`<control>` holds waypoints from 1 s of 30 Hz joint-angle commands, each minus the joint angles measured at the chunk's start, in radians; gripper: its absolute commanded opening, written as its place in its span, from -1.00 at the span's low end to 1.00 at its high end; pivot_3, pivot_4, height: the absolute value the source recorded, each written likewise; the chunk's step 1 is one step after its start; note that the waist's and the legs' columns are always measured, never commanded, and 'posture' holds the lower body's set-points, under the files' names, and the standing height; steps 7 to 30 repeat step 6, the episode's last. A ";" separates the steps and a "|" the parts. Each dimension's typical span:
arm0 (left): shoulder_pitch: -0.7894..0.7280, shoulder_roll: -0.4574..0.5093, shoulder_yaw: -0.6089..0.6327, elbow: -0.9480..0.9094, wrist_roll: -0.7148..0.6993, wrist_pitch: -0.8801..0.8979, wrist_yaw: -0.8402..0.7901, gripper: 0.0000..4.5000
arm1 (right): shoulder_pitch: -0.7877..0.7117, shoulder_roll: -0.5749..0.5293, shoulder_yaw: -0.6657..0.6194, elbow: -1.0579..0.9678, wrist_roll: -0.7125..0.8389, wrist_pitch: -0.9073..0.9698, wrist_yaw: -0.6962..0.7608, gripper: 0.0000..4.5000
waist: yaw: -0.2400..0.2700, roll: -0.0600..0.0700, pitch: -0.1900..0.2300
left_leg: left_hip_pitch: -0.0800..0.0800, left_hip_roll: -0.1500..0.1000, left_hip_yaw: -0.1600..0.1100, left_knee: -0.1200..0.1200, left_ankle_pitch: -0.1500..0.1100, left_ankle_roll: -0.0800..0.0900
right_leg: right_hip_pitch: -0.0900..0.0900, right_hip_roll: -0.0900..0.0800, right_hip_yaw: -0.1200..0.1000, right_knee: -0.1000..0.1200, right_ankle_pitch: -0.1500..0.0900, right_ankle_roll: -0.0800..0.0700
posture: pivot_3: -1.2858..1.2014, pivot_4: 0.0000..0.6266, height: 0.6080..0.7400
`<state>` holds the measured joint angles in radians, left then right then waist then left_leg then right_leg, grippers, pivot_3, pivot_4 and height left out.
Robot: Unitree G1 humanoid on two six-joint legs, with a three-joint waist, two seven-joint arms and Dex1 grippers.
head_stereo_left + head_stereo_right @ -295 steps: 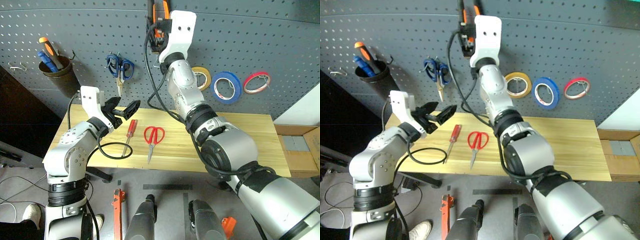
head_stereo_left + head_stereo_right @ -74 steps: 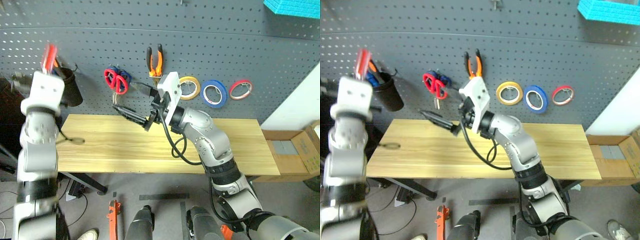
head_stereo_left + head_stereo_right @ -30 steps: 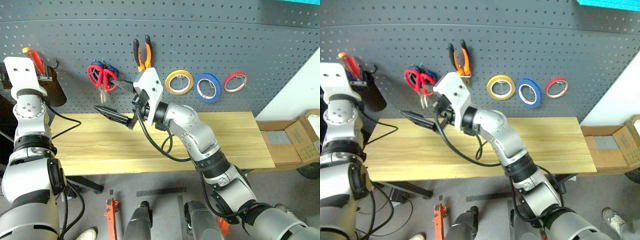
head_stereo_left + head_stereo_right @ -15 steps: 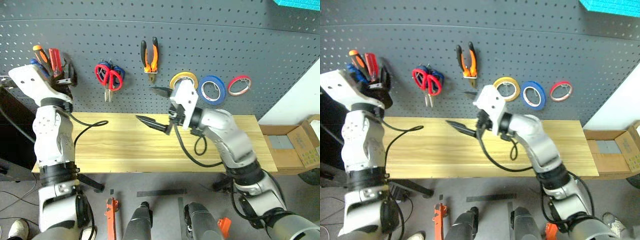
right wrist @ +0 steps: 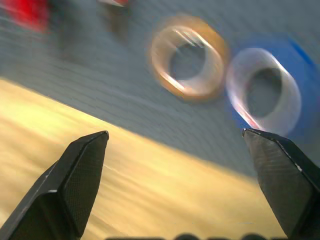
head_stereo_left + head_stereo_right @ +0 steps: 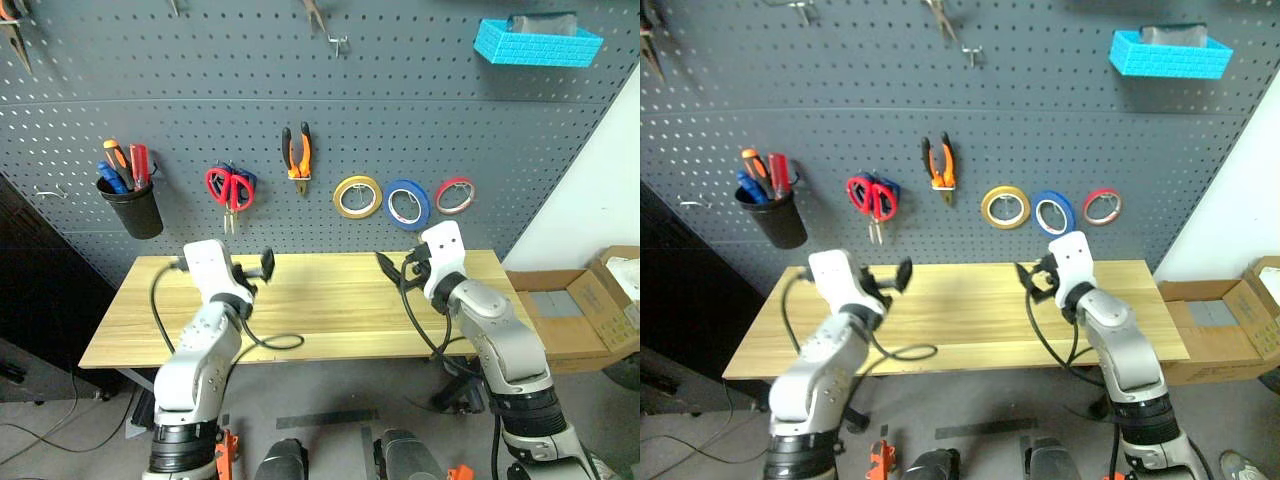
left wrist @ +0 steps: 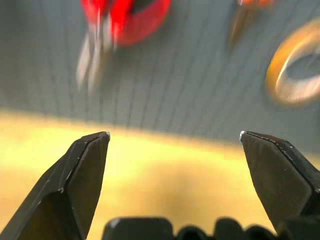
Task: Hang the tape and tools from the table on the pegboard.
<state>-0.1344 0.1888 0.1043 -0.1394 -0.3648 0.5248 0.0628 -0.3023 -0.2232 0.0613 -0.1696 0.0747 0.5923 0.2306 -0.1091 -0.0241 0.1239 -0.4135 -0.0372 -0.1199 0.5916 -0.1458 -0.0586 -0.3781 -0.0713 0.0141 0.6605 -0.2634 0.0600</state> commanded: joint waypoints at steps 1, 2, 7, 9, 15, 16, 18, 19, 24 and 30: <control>-0.042 0.019 0.001 0.116 0.041 -0.076 -0.077 0.99 | 0.021 0.007 -0.009 0.065 -0.058 -0.030 -0.072 1.00 | -0.002 0.000 -0.012 | -0.001 0.000 0.000 0.000 0.000 0.000 | 0.000 0.000 0.000 -0.002 0.000 0.000 | -0.10 -0.96 1.00; -0.049 0.026 0.001 0.147 0.051 -0.090 -0.095 0.99 | 0.028 0.015 -0.018 0.082 -0.059 -0.027 -0.087 1.00 | -0.002 0.001 -0.017 | -0.001 -0.001 0.000 0.000 0.000 0.001 | 0.000 -0.001 0.000 -0.002 0.001 0.001 | -0.11 -0.96 1.00; -0.075 0.039 0.013 0.229 0.065 -0.122 -0.154 0.99 | 0.037 0.042 -0.064 0.121 -0.049 -0.007 -0.130 1.00 | -0.005 0.002 -0.026 | -0.001 -0.001 0.000 0.000 0.001 0.001 | 0.000 -0.001 0.000 -0.003 0.001 0.002 | -0.11 -0.96 1.00; -0.075 0.039 0.013 0.229 0.065 -0.122 -0.154 0.99 | 0.037 0.042 -0.064 0.121 -0.049 -0.007 -0.130 1.00 | -0.005 0.002 -0.026 | -0.001 -0.001 0.000 0.000 0.001 0.001 | 0.000 -0.001 0.000 -0.003 0.001 0.002 | -0.11 -0.96 1.00; -0.075 0.039 0.013 0.229 0.065 -0.122 -0.154 0.99 | 0.037 0.042 -0.064 0.121 -0.049 -0.007 -0.130 1.00 | -0.005 0.002 -0.026 | -0.001 -0.001 0.000 0.000 0.001 0.001 | 0.000 -0.001 0.000 -0.003 0.001 0.002 | -0.11 -0.96 1.00; -0.075 0.039 0.013 0.229 0.065 -0.122 -0.154 0.99 | 0.037 0.042 -0.064 0.121 -0.049 -0.007 -0.130 1.00 | -0.005 0.002 -0.026 | -0.001 -0.001 0.000 0.000 0.001 0.001 | 0.000 -0.001 0.000 -0.003 0.001 0.002 | -0.11 -0.96 1.00; -0.075 0.039 0.013 0.229 0.065 -0.122 -0.154 0.99 | 0.037 0.042 -0.064 0.121 -0.049 -0.007 -0.130 1.00 | -0.005 0.002 -0.026 | -0.001 -0.001 0.000 0.000 0.001 0.001 | 0.000 -0.001 0.000 -0.003 0.001 0.002 | -0.11 -0.96 1.00; -0.075 0.039 0.013 0.229 0.065 -0.122 -0.154 0.99 | 0.037 0.042 -0.064 0.121 -0.049 -0.007 -0.130 1.00 | -0.005 0.002 -0.026 | -0.001 -0.001 0.000 0.000 0.001 0.001 | 0.000 -0.001 0.000 -0.003 0.001 0.002 | -0.11 -0.96 1.00; -0.075 0.039 0.013 0.229 0.065 -0.122 -0.154 0.99 | 0.037 0.042 -0.064 0.121 -0.049 -0.007 -0.130 1.00 | -0.005 0.002 -0.026 | -0.001 -0.001 0.000 0.000 0.001 0.001 | 0.000 -0.001 0.000 -0.003 0.001 0.002 | -0.11 -0.96 1.00; -0.075 0.039 0.013 0.229 0.065 -0.122 -0.154 0.99 | 0.037 0.042 -0.064 0.121 -0.049 -0.007 -0.130 1.00 | -0.005 0.002 -0.026 | -0.001 -0.001 0.000 0.000 0.001 0.001 | 0.000 -0.001 0.000 -0.003 0.001 0.002 | -0.11 -0.96 1.00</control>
